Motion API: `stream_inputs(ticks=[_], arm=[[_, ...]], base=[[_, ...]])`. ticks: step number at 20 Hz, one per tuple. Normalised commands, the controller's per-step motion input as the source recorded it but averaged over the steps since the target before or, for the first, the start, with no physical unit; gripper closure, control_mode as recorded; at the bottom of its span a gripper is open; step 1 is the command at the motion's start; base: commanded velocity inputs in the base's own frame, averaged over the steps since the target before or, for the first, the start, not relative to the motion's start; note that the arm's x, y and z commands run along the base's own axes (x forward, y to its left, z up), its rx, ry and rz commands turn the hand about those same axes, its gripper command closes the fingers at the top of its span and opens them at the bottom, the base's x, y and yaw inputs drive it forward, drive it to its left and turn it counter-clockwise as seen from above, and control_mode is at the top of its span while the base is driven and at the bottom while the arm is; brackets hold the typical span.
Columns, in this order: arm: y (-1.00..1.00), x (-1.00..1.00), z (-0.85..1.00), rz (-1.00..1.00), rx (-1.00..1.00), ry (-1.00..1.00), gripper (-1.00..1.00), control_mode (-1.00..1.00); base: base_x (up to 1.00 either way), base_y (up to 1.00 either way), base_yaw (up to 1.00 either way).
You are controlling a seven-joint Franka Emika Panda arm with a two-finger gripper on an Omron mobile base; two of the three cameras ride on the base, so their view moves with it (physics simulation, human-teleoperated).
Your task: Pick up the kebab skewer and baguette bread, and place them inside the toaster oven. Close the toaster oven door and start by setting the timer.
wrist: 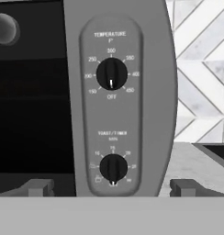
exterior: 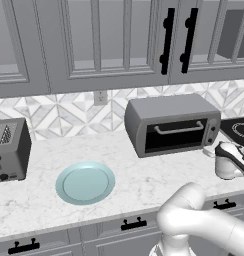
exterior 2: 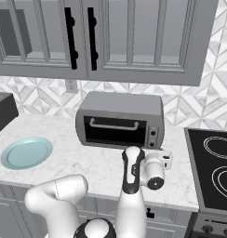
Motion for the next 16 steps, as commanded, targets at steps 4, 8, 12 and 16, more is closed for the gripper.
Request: stream_inputs(ticks=[4, 8, 12, 16], arm=[[0.00, 0.20, 0.00, 0.00, 0.00, -0.01, -1.00, -1.00], [0.00, 0.13, 0.00, 0.00, 0.00, 0.00, -1.00, -1.00], [0.00, 0.15, 0.00, 0.00, 0.00, 0.00, -1.00, -1.00], [0.00, 0.11, 0.00, 0.00, 0.00, 0.00, -1.00, -1.00]], base=[[0.00, 0.00, 0.00], [0.00, 0.00, 0.00], [0.00, 0.00, 0.00], [0.00, 0.00, 0.00]])
